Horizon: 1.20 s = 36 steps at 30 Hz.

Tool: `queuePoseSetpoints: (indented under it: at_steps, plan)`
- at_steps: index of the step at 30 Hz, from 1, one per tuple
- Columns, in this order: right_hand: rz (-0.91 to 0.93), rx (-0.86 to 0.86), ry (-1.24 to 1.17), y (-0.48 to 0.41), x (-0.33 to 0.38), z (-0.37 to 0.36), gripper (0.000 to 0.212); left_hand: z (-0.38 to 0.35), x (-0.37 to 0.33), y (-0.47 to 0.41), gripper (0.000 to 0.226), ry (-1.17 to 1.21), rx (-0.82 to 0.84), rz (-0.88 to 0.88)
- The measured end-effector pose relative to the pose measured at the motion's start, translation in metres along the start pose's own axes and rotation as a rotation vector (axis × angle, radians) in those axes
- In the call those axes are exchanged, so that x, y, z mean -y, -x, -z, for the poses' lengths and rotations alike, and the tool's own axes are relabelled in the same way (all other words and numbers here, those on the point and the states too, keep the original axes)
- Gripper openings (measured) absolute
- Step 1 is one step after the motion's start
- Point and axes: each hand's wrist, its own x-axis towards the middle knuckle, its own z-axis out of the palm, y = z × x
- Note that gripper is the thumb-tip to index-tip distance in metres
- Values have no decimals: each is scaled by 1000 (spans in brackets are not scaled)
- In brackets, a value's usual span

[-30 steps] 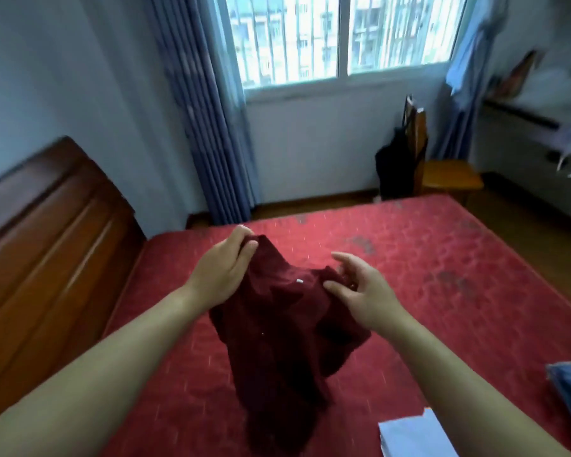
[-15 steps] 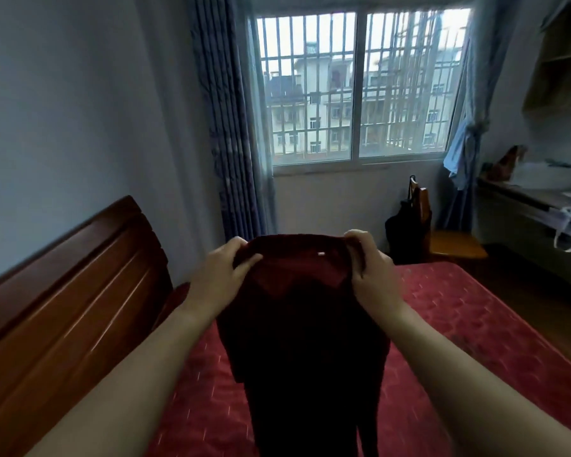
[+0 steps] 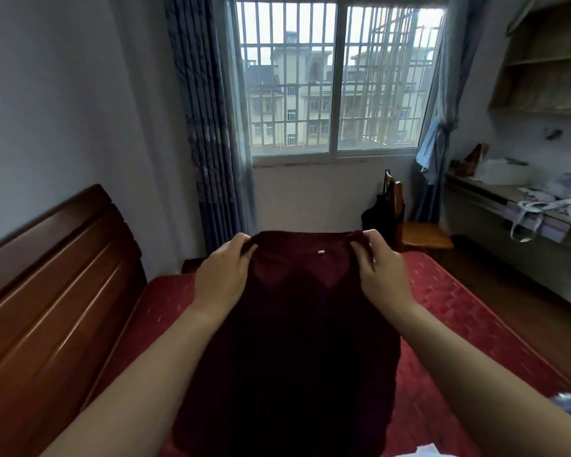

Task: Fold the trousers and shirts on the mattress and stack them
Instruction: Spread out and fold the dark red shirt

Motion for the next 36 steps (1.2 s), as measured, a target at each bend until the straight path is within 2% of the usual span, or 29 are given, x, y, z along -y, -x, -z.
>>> queuePoseSetpoints:
  at_steps: [2,5,10,15,18,21,24,26,29,30,33,36]
  plan:
    - [70,29,95,-2,-3,7,17,-4,1,-3,25,-89,21,-44]
    - [148,-88,65,-15,-7,14,13,-10,-3,-5,25,-25,-20,-39]
    - [-61,44,58,-10,-25,4,6,-30,-4,7,19,153,115,167]
    - [-158,-78,29,-14,-21,7,12,-44,-23,7,38,318,74,358]
    - [-175,-187,-34,-16,-3,0,12,-48,-44,-6,34,423,50,367]
    - [-104,-55,-126,-15,20,-15,13,-53,-70,-19,36,587,140,397]
    - [-12,155,-128,-10,26,-18,30,-53,-84,-24,38,963,301,485]
    - [24,142,-200,-8,22,-9,30,-53,-82,-21,27,1052,309,453]
    - [18,-100,-214,-15,14,6,36,-47,-80,-27,15,971,250,304]
    - [21,-112,-189,-22,15,9,43,-43,-80,-32,15,949,254,242]
    - [53,29,-237,-44,27,10,58,-29,-84,-50,21,924,336,75]
    - [-7,44,-364,-52,35,-1,55,-19,-87,-57,21,878,337,-26]
